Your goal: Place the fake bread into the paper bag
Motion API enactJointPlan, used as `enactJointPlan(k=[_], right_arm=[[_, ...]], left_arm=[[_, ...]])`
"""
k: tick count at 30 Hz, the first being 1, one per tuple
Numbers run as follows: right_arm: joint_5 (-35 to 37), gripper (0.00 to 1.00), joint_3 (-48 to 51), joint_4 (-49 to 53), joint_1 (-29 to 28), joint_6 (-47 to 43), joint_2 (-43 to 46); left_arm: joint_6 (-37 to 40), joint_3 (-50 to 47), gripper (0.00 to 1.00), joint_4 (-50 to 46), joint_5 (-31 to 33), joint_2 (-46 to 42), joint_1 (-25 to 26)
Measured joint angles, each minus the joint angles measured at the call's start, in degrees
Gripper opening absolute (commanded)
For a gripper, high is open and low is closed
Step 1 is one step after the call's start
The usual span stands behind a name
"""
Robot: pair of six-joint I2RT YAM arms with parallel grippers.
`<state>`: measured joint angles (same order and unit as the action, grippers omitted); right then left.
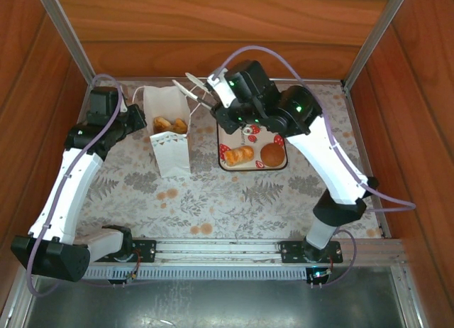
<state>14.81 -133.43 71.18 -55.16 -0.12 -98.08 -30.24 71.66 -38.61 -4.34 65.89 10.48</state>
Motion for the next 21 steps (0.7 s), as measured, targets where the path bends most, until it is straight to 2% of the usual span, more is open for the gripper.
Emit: enactJointPlan(k=[4, 8, 11, 16, 21], right_arm=[[0.3, 0.44, 4.7, -0.8, 0.2, 0.9, 3.8], [0.9, 0.45, 8.6, -1.4, 1.0, 2.1, 7.2], [1.4, 0.45, 12.2, -1.8, 2.5, 2.9, 10.1], [1.5, 0.45, 19.9, -2.3, 7.3, 4.6, 16.0], [0.2, 0.46, 31.7, -4.5, 14.4, 5.4, 23.5]], left_arm=[[-0.1, -0.3, 0.29, 0.0, 0.0, -0.5, 0.0], [0.0, -0.4, 0.41, 0.0, 0.0, -1.0, 0.0], [0.2, -0.6, 0.47, 0.0, 0.0, -1.7, 0.0], [0.5, -1.6, 0.54, -0.1, 0.4, -3.4, 0.0], [0.9, -2.1, 0.62, 0.0, 1.1, -4.9, 0.0]])
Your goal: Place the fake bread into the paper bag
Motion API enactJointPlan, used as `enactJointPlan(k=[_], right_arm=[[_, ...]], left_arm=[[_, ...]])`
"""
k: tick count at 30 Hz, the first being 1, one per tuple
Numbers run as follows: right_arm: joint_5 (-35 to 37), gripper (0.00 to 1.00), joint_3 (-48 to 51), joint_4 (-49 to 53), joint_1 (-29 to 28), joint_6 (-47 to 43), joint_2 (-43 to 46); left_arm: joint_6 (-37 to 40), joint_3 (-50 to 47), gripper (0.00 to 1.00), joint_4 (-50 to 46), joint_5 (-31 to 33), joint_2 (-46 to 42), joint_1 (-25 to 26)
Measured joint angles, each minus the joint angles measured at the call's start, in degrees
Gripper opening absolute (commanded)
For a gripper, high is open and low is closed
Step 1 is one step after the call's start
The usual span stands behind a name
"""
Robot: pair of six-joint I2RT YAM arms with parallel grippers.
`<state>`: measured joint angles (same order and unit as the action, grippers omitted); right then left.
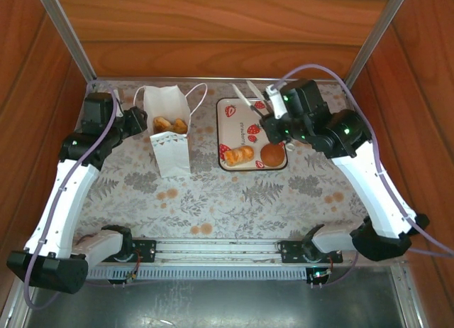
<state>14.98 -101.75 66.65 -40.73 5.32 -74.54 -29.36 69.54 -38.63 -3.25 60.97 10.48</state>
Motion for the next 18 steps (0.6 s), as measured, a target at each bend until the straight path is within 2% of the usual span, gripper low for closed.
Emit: enactJointPlan(k=[9, 18], right_arm=[[-3.0, 0.46, 20.5, -6.6, 7.2, -2.6, 5.5], [-6.8, 0.51, 29.9, -12.1, 9.4, -9.0, 5.5]], left_arm=[[0.3, -0.6, 0.67, 0.0, 1.3, -3.1, 0.0], [0.5, -3.1, 0.71, -0.1, 3.1, -5.1, 0.0]])
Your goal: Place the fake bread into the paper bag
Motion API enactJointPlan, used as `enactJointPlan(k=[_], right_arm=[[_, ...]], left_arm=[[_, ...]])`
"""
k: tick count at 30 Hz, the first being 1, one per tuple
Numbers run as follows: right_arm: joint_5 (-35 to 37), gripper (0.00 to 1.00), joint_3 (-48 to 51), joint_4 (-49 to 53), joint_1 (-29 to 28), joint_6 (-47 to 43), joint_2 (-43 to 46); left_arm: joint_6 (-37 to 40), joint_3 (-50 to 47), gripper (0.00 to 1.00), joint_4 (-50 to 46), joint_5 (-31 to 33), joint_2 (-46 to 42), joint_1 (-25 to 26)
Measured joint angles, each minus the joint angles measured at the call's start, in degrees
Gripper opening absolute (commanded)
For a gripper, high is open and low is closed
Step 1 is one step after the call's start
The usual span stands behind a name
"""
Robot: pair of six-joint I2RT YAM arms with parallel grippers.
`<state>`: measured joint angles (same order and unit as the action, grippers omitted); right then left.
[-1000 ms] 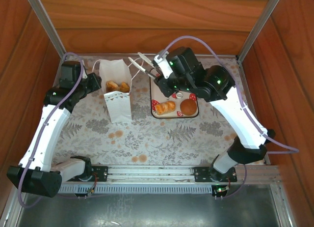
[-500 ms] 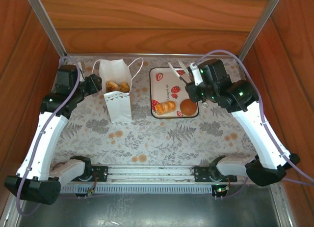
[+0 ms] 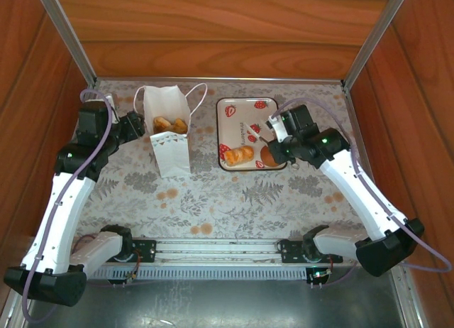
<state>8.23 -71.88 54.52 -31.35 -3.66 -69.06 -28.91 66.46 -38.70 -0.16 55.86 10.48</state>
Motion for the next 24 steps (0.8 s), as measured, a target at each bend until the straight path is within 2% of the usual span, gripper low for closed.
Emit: enactJointPlan(k=[10, 15, 19, 24], right_arm=[[-3.3, 0.52, 7.0, -4.6, 0.0, -10.5, 1.9], [-2.4, 0.53, 8.3, -6.1, 0.4, -17.9, 1.9], [-2.4, 0.54, 8.5, -6.6, 2.8, -23.8, 1.8], [-5.7, 0.59, 8.1, -6.0, 6.9, -29.7, 0.5]], left_arm=[[1.3, -1.5, 0.71, 0.0, 4.2, -2.0, 0.0], [3.3, -2.3, 0.72, 0.1, 7.1, -4.4, 0.0], [5.2, -3.5, 0.72, 0.2, 8.9, -5.3, 0.0], [7.5, -5.5, 0.73, 0.5, 9.5, -5.8, 0.0]])
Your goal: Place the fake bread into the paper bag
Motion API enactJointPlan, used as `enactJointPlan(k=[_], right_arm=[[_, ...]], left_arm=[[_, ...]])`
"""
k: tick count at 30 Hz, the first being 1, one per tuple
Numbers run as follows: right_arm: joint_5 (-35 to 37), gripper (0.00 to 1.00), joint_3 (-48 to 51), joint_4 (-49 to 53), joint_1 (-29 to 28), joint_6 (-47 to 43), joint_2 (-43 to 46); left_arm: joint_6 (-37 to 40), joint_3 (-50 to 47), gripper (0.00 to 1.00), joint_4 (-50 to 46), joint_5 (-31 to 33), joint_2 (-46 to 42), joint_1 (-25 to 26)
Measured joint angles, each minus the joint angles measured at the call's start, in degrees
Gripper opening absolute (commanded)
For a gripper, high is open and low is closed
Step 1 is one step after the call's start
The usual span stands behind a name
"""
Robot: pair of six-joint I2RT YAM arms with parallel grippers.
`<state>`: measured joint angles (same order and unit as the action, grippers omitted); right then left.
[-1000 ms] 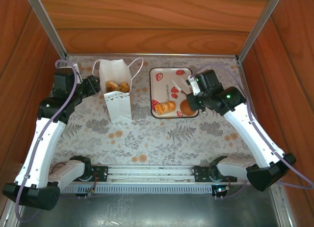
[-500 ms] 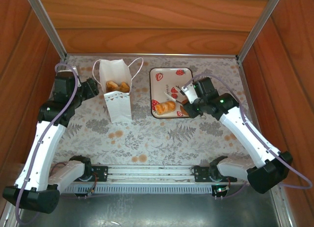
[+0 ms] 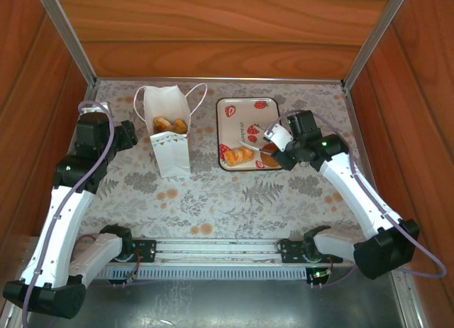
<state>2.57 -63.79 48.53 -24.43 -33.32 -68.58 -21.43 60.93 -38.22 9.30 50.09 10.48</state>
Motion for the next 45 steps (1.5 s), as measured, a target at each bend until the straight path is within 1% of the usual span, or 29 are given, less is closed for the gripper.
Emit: enactJointPlan(k=[2, 6, 10, 14, 18, 28, 35, 37, 45], right_arm=[[-1.0, 0.59, -0.7, 1.2, 0.7, -2.3, -1.4], [-3.1, 0.61, -3.6, 4.0, 1.2, -6.2, -5.0], [-4.5, 0.61, -6.9, 6.4, 1.4, -8.7, -8.5], [-4.6, 0.61, -9.3, 8.3, 1.6, -9.9, -12.5], [-3.9, 0.61, -9.5, 8.7, 1.6, -11.1, -15.3], [-1.0, 0.62, -9.5, 9.1, 1.6, -15.9, -16.2], [2.3, 0.63, -9.5, 6.7, 1.5, -18.7, -17.0], [2.8, 0.64, -9.5, 6.1, 1.5, -19.3, -17.3], [2.9, 0.64, -9.5, 5.9, 1.2, -20.1, -18.3]], left_arm=[[0.8, -0.6, 0.75, 0.2, -0.1, -0.4, 0.0], [1.8, -1.6, 0.76, 1.0, -0.4, -2.0, 0.0], [2.3, -2.4, 0.77, 1.7, -0.5, -3.5, 0.0], [2.5, -2.8, 0.79, 2.0, -0.5, -4.2, 0.0], [2.7, -2.8, 0.8, 2.3, -0.4, -4.3, 0.0], [3.0, -2.8, 0.8, 2.3, -0.3, -3.6, 0.0], [3.1, -2.8, 0.8, 2.4, -0.3, -2.8, 0.0], [3.2, -2.8, 0.8, 2.4, -0.3, -2.7, 0.0], [3.3, -2.8, 0.8, 2.5, -0.3, -2.4, 0.0]])
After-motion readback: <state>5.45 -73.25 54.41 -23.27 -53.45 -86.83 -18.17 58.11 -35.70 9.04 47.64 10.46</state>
